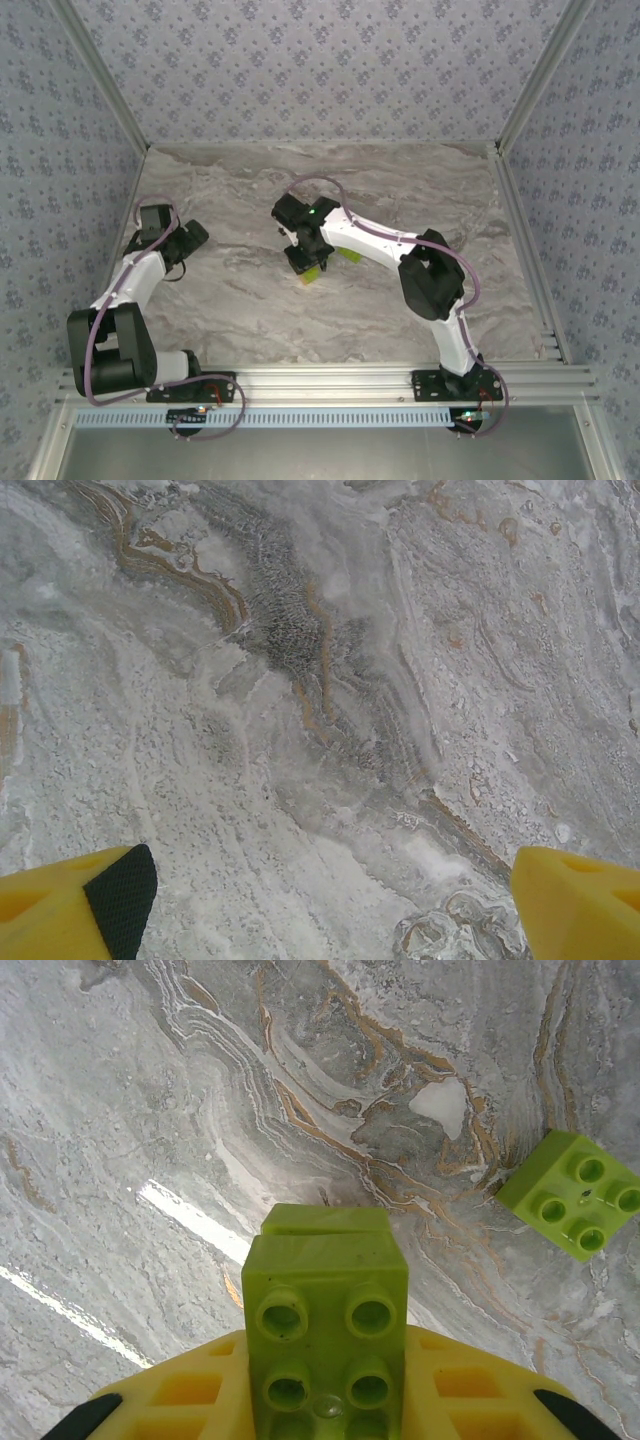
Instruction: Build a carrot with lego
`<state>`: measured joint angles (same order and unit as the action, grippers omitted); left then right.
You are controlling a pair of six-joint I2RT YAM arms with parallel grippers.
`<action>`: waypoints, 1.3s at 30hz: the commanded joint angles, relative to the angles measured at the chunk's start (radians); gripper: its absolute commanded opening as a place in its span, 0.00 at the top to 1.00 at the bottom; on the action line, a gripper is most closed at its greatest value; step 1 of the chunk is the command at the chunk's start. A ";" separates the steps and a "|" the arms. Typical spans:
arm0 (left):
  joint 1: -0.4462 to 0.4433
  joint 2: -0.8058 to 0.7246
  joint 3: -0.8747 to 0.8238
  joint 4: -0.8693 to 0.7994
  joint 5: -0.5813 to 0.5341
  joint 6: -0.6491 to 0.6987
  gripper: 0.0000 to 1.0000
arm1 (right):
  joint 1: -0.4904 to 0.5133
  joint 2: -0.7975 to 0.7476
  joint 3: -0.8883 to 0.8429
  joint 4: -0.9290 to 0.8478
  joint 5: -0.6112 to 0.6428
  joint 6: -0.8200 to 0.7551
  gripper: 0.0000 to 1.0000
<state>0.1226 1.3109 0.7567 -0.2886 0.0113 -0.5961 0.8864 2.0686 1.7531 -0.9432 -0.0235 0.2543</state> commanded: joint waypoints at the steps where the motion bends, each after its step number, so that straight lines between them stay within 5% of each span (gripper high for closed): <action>1: 0.007 -0.019 0.008 0.003 0.010 0.001 0.07 | 0.011 0.033 0.019 -0.029 -0.005 0.019 0.68; 39: 0.007 -0.021 0.007 0.005 0.011 0.001 0.07 | 0.053 0.203 -0.125 -0.034 0.018 0.034 0.68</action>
<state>0.1226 1.3109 0.7567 -0.2886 0.0113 -0.5961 0.9257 2.1017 1.7405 -0.9234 0.0444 0.2729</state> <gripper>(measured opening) 0.930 0.322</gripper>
